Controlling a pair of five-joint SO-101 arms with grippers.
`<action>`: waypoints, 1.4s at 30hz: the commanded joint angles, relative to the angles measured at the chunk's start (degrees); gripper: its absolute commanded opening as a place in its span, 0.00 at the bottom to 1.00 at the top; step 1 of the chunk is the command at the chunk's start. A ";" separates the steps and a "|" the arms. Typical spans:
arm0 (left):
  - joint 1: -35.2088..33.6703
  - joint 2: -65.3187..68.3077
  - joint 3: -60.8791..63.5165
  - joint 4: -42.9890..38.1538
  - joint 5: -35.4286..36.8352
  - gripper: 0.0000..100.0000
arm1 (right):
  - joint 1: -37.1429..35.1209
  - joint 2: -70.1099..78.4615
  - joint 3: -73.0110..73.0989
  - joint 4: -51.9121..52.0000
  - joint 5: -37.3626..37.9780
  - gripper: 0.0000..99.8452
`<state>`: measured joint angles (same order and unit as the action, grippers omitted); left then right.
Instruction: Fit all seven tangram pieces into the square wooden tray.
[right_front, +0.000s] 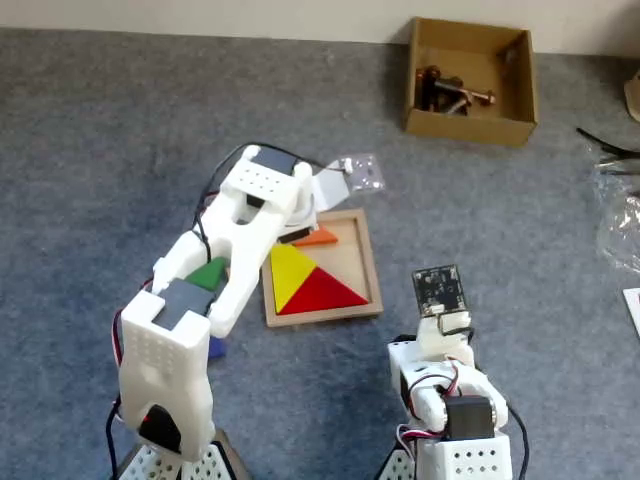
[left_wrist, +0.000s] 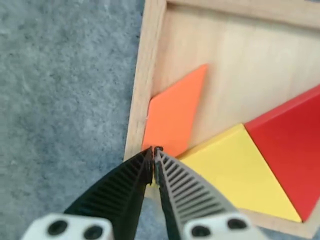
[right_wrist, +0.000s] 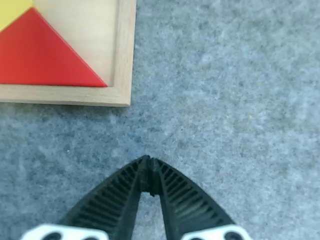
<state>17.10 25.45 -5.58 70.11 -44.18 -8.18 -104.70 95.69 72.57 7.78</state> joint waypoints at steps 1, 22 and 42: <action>5.23 -3.47 -2.77 0.18 -0.09 0.02 | -0.57 -0.48 6.73 -1.01 -0.44 0.01; 6.02 -3.38 9.36 -17.14 -0.09 0.01 | -0.57 -0.48 6.73 -1.01 -0.44 0.01; 1.54 -3.91 8.84 -9.32 -9.41 0.01 | -0.57 -0.48 6.73 -1.01 -0.44 0.01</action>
<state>19.82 23.87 3.47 58.86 -51.91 -8.18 -104.70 95.69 72.57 7.78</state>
